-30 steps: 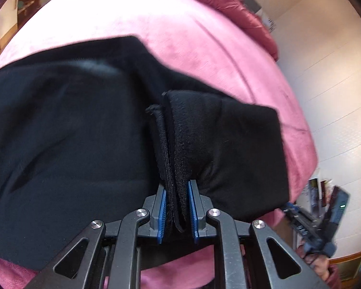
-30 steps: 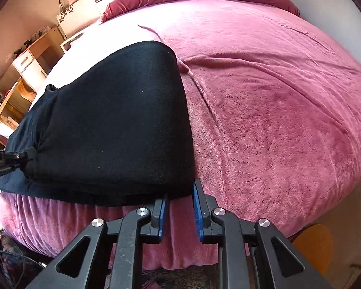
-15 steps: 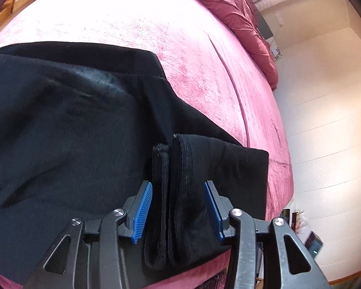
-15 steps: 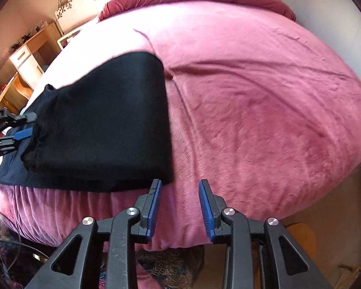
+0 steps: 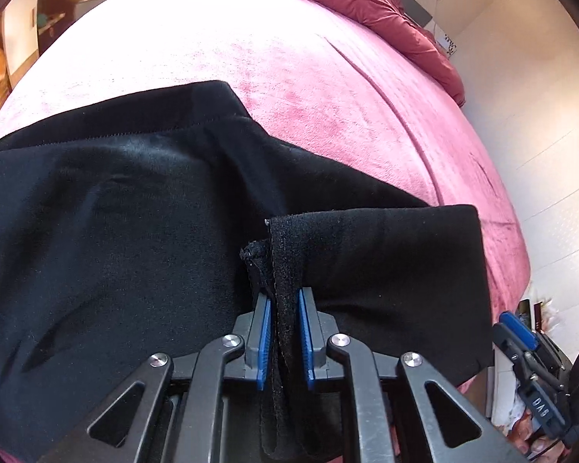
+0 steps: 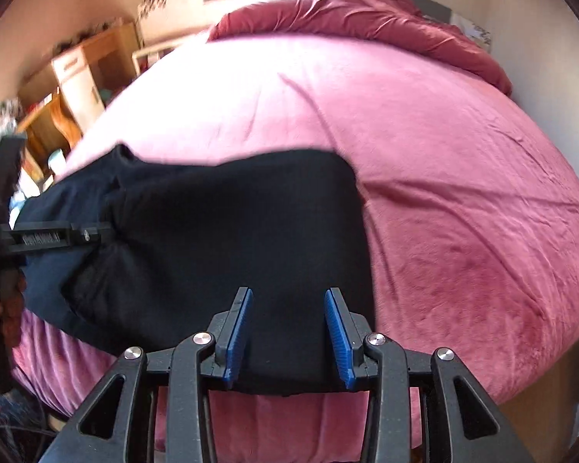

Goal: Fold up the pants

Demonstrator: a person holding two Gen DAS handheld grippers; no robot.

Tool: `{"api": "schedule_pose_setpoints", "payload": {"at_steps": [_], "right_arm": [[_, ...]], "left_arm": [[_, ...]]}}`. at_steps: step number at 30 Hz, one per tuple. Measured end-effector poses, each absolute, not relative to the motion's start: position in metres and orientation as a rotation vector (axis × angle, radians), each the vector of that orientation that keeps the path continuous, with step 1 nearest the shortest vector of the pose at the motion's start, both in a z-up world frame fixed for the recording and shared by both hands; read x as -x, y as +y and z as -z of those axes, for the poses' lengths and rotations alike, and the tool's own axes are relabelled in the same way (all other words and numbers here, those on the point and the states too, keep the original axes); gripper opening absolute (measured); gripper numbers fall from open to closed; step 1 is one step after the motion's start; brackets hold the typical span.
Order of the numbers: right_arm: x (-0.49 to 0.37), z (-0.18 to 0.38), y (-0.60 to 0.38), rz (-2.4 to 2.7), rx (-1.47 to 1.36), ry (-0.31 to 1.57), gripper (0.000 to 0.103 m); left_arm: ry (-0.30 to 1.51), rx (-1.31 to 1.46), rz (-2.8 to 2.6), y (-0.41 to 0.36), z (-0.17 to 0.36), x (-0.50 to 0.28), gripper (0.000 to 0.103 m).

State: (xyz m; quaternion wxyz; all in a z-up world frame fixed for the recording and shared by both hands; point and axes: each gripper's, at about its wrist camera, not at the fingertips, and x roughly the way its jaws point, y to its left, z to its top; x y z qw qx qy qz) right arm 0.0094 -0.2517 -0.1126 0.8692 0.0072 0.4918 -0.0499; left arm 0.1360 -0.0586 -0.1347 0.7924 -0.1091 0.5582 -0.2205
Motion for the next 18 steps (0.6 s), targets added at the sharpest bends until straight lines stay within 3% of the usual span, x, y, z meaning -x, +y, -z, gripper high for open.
{"api": "schedule_pose_setpoints", "payload": {"at_steps": [2,9,18], "right_arm": [[-0.014,0.125,-0.238,0.133,0.069,1.078,0.040],[-0.009,0.080,-0.200,0.096,0.162,0.921,0.040],[-0.021,0.061,-0.177,0.059,0.178,0.888,0.040]], "left_arm": [[1.210,0.263,0.468,-0.055,0.139,-0.139,0.014],[1.198,0.274,0.463,-0.052,0.138,-0.133,0.017],[1.172,0.245,0.457,-0.051,0.127,-0.122,0.017]]}}
